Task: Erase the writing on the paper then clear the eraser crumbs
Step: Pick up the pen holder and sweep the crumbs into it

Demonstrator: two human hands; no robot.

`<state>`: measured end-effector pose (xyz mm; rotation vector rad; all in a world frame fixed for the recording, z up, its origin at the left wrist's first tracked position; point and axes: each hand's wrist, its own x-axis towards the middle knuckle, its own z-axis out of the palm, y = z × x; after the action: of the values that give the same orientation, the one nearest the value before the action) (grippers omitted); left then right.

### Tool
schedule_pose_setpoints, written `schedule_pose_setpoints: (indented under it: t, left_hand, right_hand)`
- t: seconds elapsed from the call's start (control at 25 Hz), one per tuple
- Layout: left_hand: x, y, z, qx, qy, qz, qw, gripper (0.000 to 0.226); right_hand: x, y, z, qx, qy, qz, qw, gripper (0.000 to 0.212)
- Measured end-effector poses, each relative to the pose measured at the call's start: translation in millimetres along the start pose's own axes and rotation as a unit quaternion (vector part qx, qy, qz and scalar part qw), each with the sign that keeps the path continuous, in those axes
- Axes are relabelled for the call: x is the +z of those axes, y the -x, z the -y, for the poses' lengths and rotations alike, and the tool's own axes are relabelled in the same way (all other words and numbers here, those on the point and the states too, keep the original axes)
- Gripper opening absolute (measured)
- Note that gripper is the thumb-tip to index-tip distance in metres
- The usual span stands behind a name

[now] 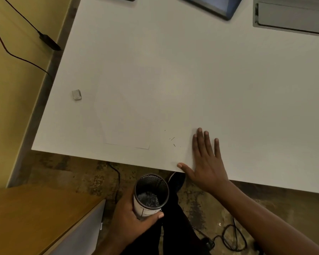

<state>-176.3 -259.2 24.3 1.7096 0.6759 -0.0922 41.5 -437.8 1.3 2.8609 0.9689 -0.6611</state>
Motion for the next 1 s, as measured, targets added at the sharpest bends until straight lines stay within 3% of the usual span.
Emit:
schedule_pose_setpoints:
  t: [0.28,0.56,0.84,0.92,1.0]
  left_hand:
    - [8.9,-16.0,52.4,-0.025,-0.056,-0.013,0.998,0.091]
    - [27.1,-25.5,76.4,-0.031,-0.052,0.008,0.998,0.090]
    - [34.2,-43.0,77.3,-0.023,-0.041,-0.011,0.999,0.088]
    - [34.2,-45.2,80.2,-0.020,-0.045,-0.013,0.999,0.088]
    - [34.5,-46.4,83.7,-0.020,-0.056,-0.018,0.998,0.089]
  right_hand:
    - [1.2,1.5,39.1,-0.143,-0.032,-0.006,0.989,0.088]
    - [-12.6,-60.9,38.2,-0.121,-0.078,-0.074,0.987,0.064]
    - [5.6,1.5,70.2,-0.212,-0.093,-0.072,0.970,0.058]
    - [1.2,-1.4,58.2,-0.160,-0.117,-0.095,0.976,0.057]
    - [-2.7,-15.5,38.5,-0.044,-0.138,-0.126,0.981,0.055]
